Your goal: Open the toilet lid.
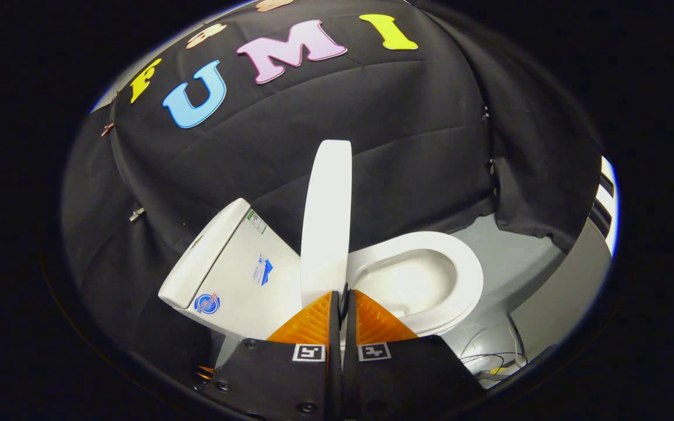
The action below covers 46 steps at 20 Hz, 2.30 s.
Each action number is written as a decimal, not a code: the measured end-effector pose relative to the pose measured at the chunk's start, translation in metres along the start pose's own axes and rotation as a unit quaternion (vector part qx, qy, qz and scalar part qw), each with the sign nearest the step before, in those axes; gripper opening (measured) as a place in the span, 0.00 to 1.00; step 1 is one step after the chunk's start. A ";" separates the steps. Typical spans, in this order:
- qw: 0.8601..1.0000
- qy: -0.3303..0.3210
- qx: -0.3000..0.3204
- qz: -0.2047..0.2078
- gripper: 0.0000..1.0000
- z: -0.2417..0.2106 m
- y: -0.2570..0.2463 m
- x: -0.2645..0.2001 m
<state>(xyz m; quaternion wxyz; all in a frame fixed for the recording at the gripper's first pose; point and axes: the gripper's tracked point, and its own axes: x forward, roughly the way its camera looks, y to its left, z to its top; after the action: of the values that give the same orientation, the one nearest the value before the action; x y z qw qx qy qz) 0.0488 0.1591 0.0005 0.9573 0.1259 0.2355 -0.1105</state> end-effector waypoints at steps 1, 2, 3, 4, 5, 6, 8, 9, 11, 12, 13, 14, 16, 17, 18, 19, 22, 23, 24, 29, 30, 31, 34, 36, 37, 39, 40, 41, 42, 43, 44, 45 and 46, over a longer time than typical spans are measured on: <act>1.000 -0.001 -0.007 -0.003 0.06 0.001 0.006 0.000; 1.000 0.004 -0.011 -0.012 0.06 0.000 0.012 -0.001; 1.000 0.005 -0.018 -0.021 0.06 -0.001 0.016 -0.003; 0.999 0.000 -0.028 -0.022 0.06 0.000 0.024 -0.002; 0.999 -0.001 -0.028 -0.016 0.06 0.000 0.034 -0.004; 1.000 -0.003 -0.029 -0.012 0.06 0.000 0.041 -0.004; 0.999 -0.004 -0.043 -0.016 0.06 -0.001 0.052 -0.004; 0.999 -0.003 -0.051 -0.015 0.06 -0.001 0.059 -0.003; 0.998 -0.003 -0.065 -0.016 0.06 -0.003 0.072 -0.003; 0.997 -0.005 -0.070 -0.018 0.06 -0.004 0.077 -0.003; 0.997 -0.006 -0.077 -0.019 0.06 -0.005 0.084 -0.004; 0.996 -0.007 -0.083 -0.021 0.06 -0.007 0.090 -0.004; 0.995 -0.010 -0.093 -0.026 0.06 -0.009 0.102 -0.005; 0.994 -0.013 -0.101 -0.032 0.06 -0.008 0.104 -0.001; 0.994 -0.015 -0.105 -0.039 0.06 -0.007 0.106 -0.002; 0.993 -0.017 -0.108 -0.043 0.06 -0.009 0.111 -0.002; 0.991 -0.023 -0.124 -0.048 0.06 -0.013 0.123 -0.001; 0.990 -0.024 -0.126 -0.052 0.06 -0.013 0.124 0.001; 0.990 -0.025 -0.128 -0.054 0.06 -0.014 0.126 0.002; 0.988 -0.029 -0.140 -0.063 0.06 -0.019 0.144 0.007; 0.986 -0.031 -0.150 -0.066 0.06 -0.019 0.148 0.007; 0.984 -0.033 -0.159 -0.068 0.07 -0.020 0.152 0.008; 0.982 -0.043 -0.168 -0.073 0.08 -0.024 0.163 0.010; 0.978 -0.052 -0.187 -0.075 0.10 -0.027 0.169 0.012; 0.976 -0.055 -0.199 -0.074 0.10 -0.028 0.172 0.012; 0.973 -0.057 -0.213 -0.071 0.10 -0.033 0.180 0.014; 0.972 -0.059 -0.218 -0.071 0.10 -0.034 0.183 0.016; 0.970 -0.060 -0.223 -0.071 0.10 -0.036 0.186 0.016; 0.969 -0.062 -0.229 -0.071 0.10 -0.038 0.190 0.015; 0.967 -0.064 -0.237 -0.071 0.10 -0.041 0.192 0.017; 0.966 -0.061 -0.240 -0.071 0.11 -0.043 0.195 0.020; 0.966 -0.059 -0.241 -0.070 0.11 -0.046 0.198 0.021; 0.966 -0.054 -0.244 -0.067 0.12 -0.048 0.200 0.022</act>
<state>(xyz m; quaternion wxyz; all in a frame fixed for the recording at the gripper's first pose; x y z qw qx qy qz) 0.1020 0.3590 -0.0139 0.9608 -0.1334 0.2110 -0.1205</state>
